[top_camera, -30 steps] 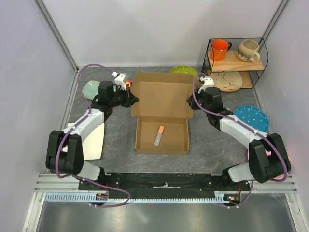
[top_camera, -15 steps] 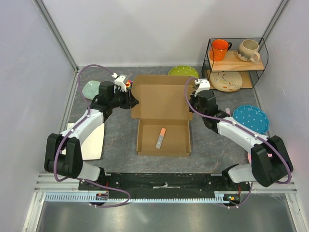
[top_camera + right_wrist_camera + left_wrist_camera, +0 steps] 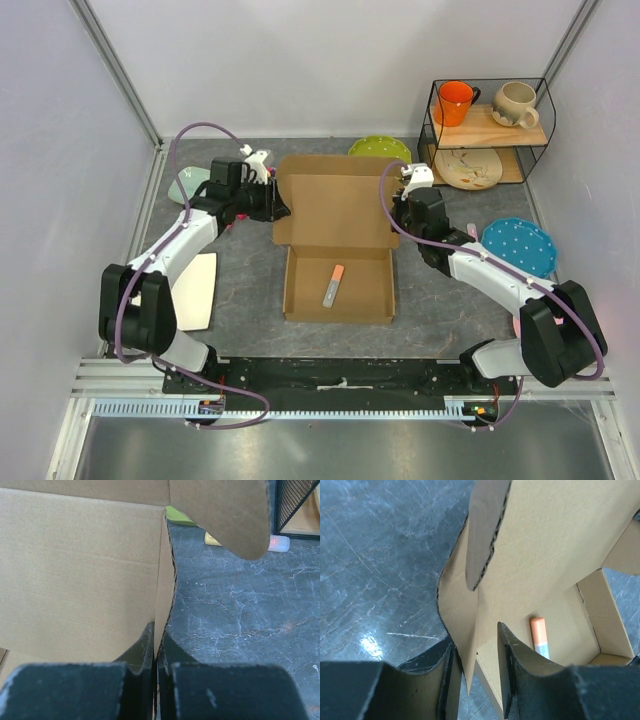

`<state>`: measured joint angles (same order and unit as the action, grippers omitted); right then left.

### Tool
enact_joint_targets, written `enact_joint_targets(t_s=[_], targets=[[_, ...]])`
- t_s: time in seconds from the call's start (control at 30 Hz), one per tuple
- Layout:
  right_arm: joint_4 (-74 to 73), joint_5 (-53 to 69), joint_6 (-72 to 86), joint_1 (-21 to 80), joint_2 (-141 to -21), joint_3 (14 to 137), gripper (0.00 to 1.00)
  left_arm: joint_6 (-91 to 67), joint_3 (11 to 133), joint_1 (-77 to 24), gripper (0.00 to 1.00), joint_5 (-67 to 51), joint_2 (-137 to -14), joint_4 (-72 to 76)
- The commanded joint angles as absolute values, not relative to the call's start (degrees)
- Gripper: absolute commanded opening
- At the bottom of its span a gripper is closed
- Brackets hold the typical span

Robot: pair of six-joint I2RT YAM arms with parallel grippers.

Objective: Fold the paper box

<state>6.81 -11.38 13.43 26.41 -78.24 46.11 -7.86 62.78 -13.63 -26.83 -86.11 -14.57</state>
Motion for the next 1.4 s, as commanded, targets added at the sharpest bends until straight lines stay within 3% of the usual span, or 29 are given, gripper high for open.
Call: enact_joint_targets(t_s=[0.0, 0.07, 0.2, 0.3, 0.43, 0.53, 0.67, 0.87, 1.0, 1.23, 1.37], targets=[[6.5, -12.92, 11.6, 26.98, -76.9, 47.46, 0.04, -3.78, 65.39, -15.12, 0.39, -25.06, -87.97, -18.54], [6.42, -13.18, 11.43, 27.25, -76.99, 47.46, 0.04, -3.25, 66.44, -15.73, 0.36, -24.44, -88.68, -19.42], [5.63, -13.89, 11.08, 27.6, -76.99, 47.55, 0.04, -2.64, 66.97, -16.43, 0.15, -22.68, -89.12, -20.04], [4.4, -15.11, 10.9, 28.04, -76.99, 48.16, 0.04, -2.37, 66.97, -16.87, 0.07, -21.72, -88.77, -20.13], [2.29, -17.14, 10.46, 29.0, -76.64, 49.3, 0.03, -2.46, 67.24, -17.66, 0.08, -20.39, -88.33, -20.39], [1.67, -17.75, 10.28, 29.18, -75.85, 49.57, 0.03, -2.81, 68.11, -17.84, 0.21, -19.07, -88.42, -21.09], [1.06, -18.11, 10.02, 29.27, -75.32, 49.4, 0.03, -2.64, 70.13, -17.84, 0.25, -18.63, -88.68, -22.58], [0.97, -18.46, 9.84, 29.62, -75.5, 49.39, 0.03, -2.46, 69.79, -18.1, 0.19, -19.25, -88.86, -22.76], [0.44, -19.07, 10.11, 30.14, -75.59, 49.57, 0.02, -2.64, 68.29, -19.07, 0.02, -19.51, -87.81, -20.93], [-1.84, -23.11, 12.74, 31.99, -74.27, 48.43, 0.0, -7.11, 59.61, -23.28, 0.02, -17.67, -80.78, -8.12], [-1.85, -27.76, 15.11, 33.31, -73.3, 46.5, 0.0, -9.49, 53.98, -27.67, 0.02, -10.93, -76.48, -0.82]])
